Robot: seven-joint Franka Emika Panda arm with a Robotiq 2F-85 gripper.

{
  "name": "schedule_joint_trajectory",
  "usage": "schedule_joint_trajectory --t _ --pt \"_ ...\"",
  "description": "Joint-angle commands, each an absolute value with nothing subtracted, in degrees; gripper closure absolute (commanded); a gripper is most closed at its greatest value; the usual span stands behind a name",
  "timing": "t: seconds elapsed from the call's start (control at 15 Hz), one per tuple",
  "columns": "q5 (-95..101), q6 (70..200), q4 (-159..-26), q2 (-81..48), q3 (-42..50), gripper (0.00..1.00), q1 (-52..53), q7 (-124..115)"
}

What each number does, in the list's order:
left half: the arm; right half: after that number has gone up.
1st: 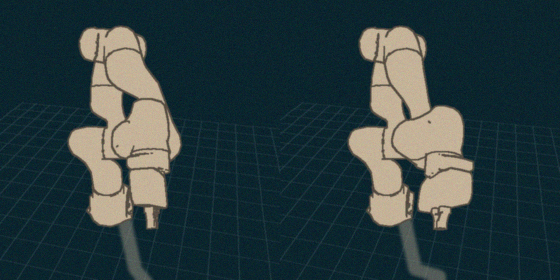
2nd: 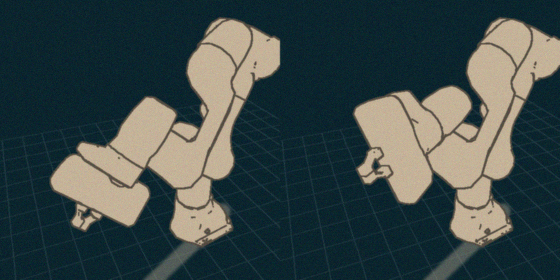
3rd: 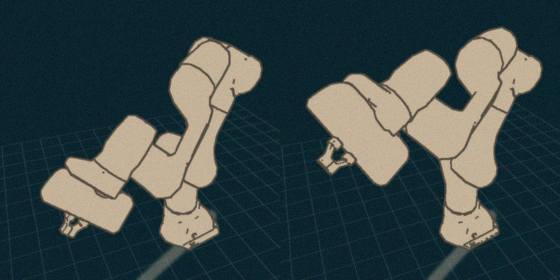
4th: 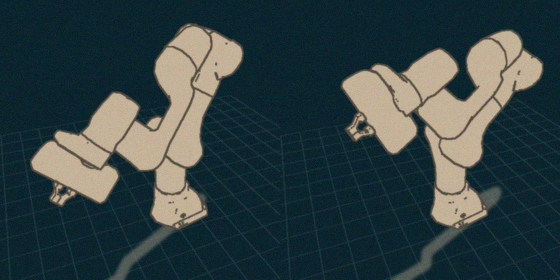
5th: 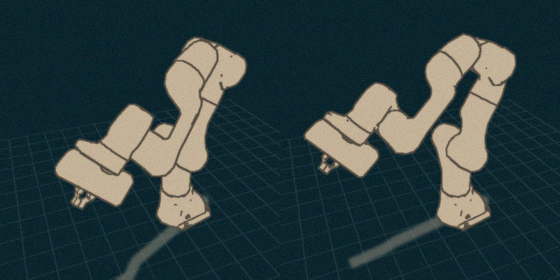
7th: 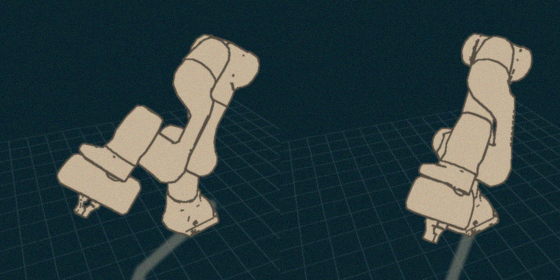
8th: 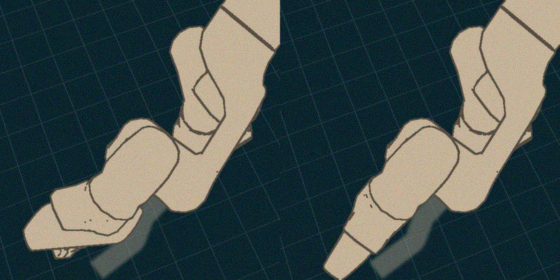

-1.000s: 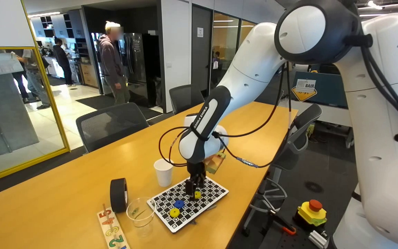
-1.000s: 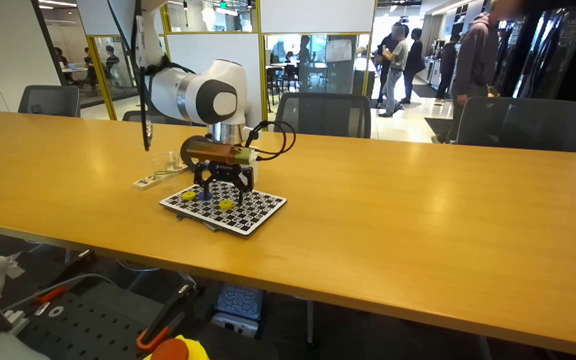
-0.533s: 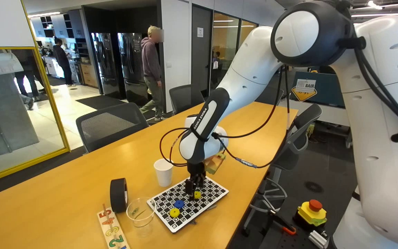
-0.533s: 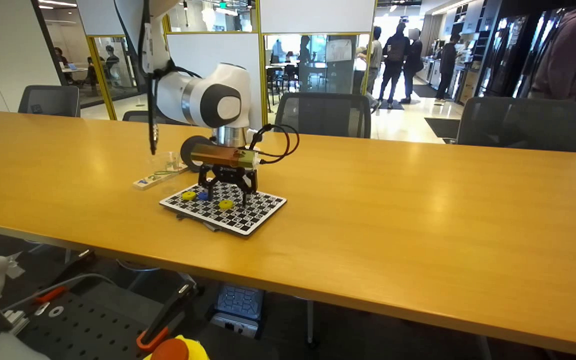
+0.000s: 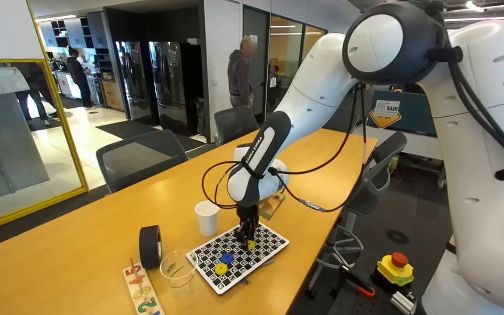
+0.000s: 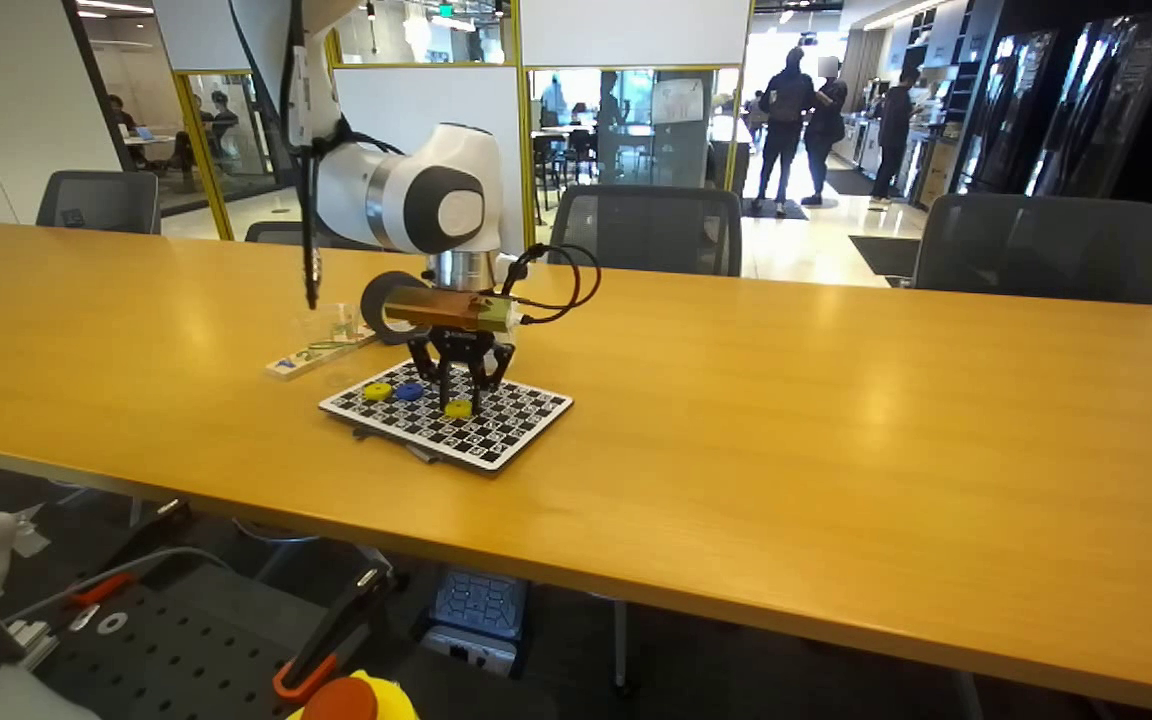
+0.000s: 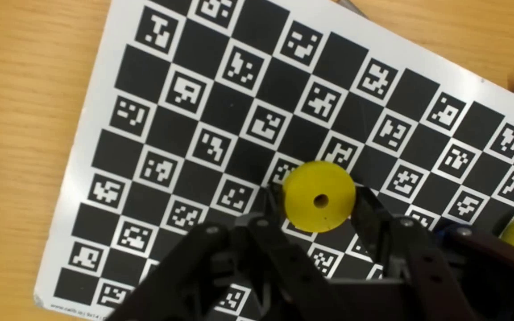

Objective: Put the tiles on the board in the cups

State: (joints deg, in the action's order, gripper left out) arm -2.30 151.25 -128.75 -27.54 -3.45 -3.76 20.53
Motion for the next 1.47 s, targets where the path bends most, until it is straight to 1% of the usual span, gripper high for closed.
schedule_joint_trajectory --t 0.0,0.07,0.4,0.67,0.87,1.13,1.4 --pt "0.9 152.1 -130.1 -25.3 -1.9 0.80 -1.3 13.8" --pt "1.6 151.7 -130.4 -24.8 -1.5 0.78 -0.7 11.9" --pt "5.7 150.5 -134.0 -18.8 0.3 0.78 4.3 0.9" --pt "3.3 150.6 -138.5 -10.6 -3.6 0.78 6.1 -1.5" --pt "1.6 150.7 -139.5 -6.1 -6.7 0.78 8.0 -3.5" --pt "-0.9 150.0 -135.6 -5.7 -10.5 0.78 10.6 -3.8" --pt "-3.1 149.3 -131.0 -8.8 -12.6 0.78 12.0 -2.2"
